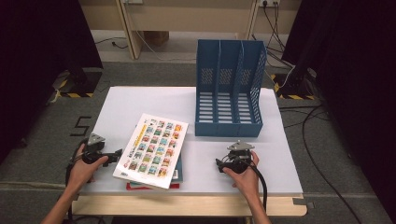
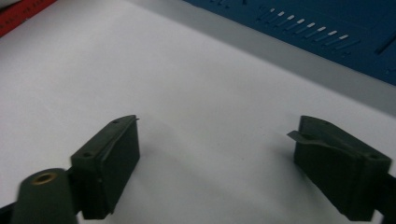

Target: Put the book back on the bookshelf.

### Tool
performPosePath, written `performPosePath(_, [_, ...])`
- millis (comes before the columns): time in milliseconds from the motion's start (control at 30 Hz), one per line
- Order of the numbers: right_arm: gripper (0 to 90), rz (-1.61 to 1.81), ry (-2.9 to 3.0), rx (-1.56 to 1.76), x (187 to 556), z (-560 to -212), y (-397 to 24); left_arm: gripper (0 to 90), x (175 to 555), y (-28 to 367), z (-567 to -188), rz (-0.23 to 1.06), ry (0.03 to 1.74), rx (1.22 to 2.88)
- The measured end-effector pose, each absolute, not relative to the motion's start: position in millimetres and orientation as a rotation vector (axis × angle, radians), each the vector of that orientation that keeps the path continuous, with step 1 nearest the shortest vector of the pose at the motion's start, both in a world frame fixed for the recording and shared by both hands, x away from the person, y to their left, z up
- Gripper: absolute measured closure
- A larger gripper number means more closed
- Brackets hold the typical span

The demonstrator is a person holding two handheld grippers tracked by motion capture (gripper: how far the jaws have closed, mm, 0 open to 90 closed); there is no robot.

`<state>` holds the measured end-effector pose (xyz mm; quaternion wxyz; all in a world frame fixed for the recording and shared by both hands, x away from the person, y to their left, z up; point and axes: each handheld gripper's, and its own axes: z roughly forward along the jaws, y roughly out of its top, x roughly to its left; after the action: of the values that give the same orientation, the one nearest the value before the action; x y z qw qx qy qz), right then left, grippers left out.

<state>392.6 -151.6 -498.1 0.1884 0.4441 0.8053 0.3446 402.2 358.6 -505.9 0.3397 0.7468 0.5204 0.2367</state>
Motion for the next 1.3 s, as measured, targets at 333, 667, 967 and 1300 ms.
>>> performPosePath(333, [15.8, 1.02, 2.266, 1.254, 390.4, -495.7, -149.7, 15.1, 398.9, 361.0, -504.3, 0.567, 1.353, 1.919])
performPosePath(667, [18.2, 1.106, 2.274, 1.231, 387.1, -491.7, -142.7, 15.2, 387.0, 360.6, -492.2, 0.478, 1.351, 1.807])
performPosePath(967, [20.4, 1.139, 2.3, 1.189, 384.4, -490.1, -132.7, 15.2, 381.1, 352.0, -484.7, 0.473, 1.308, 1.824])
performPosePath(1300, [23.0, 1.256, 2.293, 1.171, 382.7, -485.6, -122.2, 21.5, 376.9, 348.2, -477.9, 0.461, 1.294, 1.854])
